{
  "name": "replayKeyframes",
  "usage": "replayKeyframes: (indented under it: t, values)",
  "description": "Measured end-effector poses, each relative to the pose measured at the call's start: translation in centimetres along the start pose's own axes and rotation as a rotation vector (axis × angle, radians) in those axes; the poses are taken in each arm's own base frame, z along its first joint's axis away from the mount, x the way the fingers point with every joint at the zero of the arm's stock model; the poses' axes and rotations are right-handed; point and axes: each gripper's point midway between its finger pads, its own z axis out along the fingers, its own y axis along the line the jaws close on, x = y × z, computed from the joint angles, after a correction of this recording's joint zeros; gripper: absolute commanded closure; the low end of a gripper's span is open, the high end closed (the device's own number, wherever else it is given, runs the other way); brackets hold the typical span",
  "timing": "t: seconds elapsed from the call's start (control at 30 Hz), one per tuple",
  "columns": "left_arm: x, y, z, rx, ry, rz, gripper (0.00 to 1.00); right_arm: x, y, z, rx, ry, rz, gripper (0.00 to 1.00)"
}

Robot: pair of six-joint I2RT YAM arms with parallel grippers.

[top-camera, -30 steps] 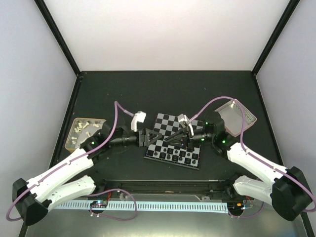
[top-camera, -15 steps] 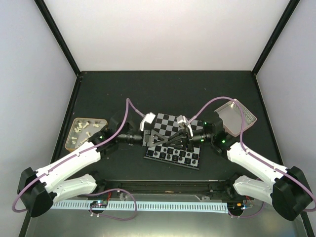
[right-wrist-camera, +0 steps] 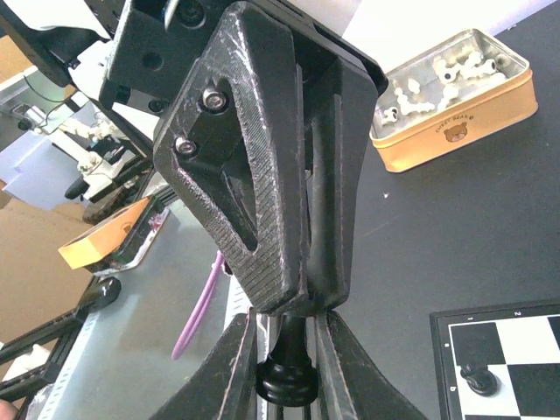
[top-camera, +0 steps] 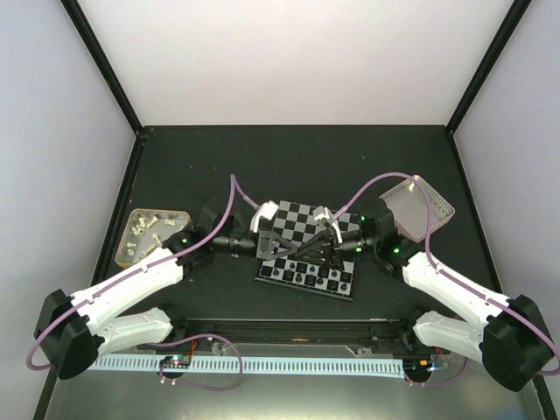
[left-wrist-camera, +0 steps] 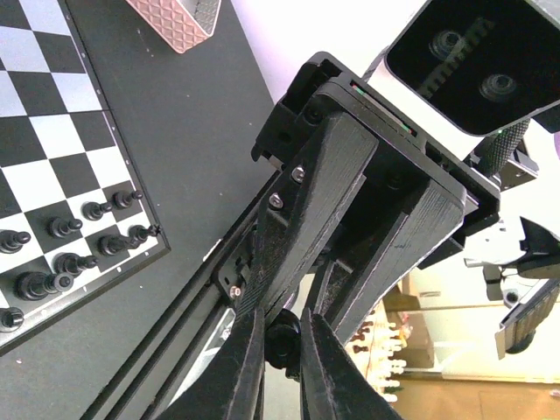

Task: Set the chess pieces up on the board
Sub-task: Place the chess piece on the chessboard.

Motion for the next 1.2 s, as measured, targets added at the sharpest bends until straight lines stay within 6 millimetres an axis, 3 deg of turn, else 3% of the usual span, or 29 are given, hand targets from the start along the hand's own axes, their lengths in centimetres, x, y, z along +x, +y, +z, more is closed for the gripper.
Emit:
replayKeyframes:
  t: [0.2, 0.33, 0.5, 0.73, 0.97, 1.2]
  values:
    - [-0.1, 0.3, 0.1, -0.023, -0.006, 0.019, 0.95, 0.2, -0.9, 0.0, 0.056, 0.001, 0.016, 0.40]
    - [-0.7, 1.1, -0.2, -0.111, -0.043, 0.045, 0.94, 0.0, -2.5, -0.2, 0.160, -0.014, 0.022, 0.27]
    - [-1.3, 4.8, -1.6, -0.323, -0.122, 0.041, 0.94, -0.4, -4.0, -1.5, 0.311, -0.074, 0.030, 0.24]
    - [-1.5, 9.6, -3.5, -0.591, -0.188, 0.021, 0.94, -0.2, -8.0, -3.7, 0.574, -0.115, 0.109, 0.24]
    - [-0.1, 14.8, -2.6, -0.809, -0.131, -0.009, 0.93, 0.6, -10.7, -4.9, 0.723, -0.127, 0.181, 0.24]
    - [1.6, 18.3, -1.6, -0.909, -0.044, -0.043, 0.93, 1.8, -12.1, -5.2, 0.778, -0.102, 0.231, 0.24]
